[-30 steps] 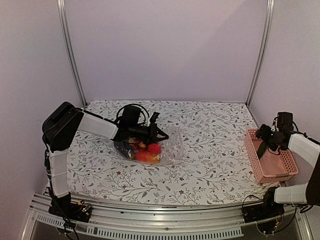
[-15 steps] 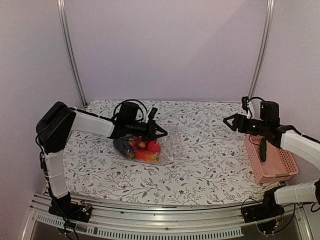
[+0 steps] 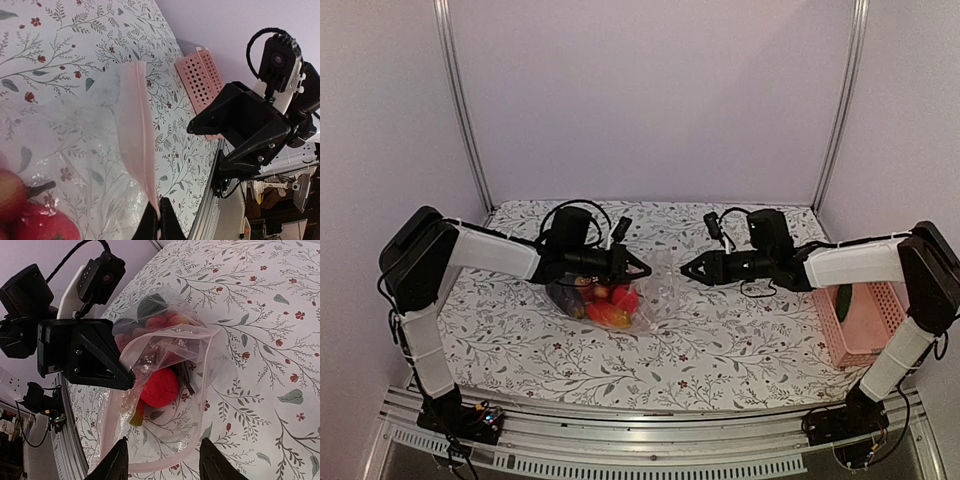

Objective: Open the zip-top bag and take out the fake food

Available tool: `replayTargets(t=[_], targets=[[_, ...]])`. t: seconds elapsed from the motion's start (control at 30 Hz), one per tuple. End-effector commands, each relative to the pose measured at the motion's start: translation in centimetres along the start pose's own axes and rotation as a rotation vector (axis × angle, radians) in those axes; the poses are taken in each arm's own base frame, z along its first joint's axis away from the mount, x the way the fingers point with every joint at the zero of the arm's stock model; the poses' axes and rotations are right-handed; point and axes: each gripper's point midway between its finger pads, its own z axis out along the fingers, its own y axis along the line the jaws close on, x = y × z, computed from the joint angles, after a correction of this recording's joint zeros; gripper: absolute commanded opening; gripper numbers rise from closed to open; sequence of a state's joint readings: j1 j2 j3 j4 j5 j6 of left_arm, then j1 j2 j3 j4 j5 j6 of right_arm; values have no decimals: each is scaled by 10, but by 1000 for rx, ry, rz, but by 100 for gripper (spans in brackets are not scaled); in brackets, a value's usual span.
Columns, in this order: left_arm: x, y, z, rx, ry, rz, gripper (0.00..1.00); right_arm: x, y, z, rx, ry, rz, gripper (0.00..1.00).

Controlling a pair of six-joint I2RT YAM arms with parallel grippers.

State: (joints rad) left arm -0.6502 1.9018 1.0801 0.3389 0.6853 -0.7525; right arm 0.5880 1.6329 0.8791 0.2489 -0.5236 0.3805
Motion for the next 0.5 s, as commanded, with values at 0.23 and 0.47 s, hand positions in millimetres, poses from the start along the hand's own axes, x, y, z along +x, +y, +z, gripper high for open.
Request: replayTargets(t=[0.23, 0.47], targets=[[-3, -23, -12, 51, -32, 54, 0, 15, 9, 71, -101, 56, -18, 41], [-3, -23, -12, 53, -33, 44, 0, 25, 4, 90, -99, 83, -10, 37]])
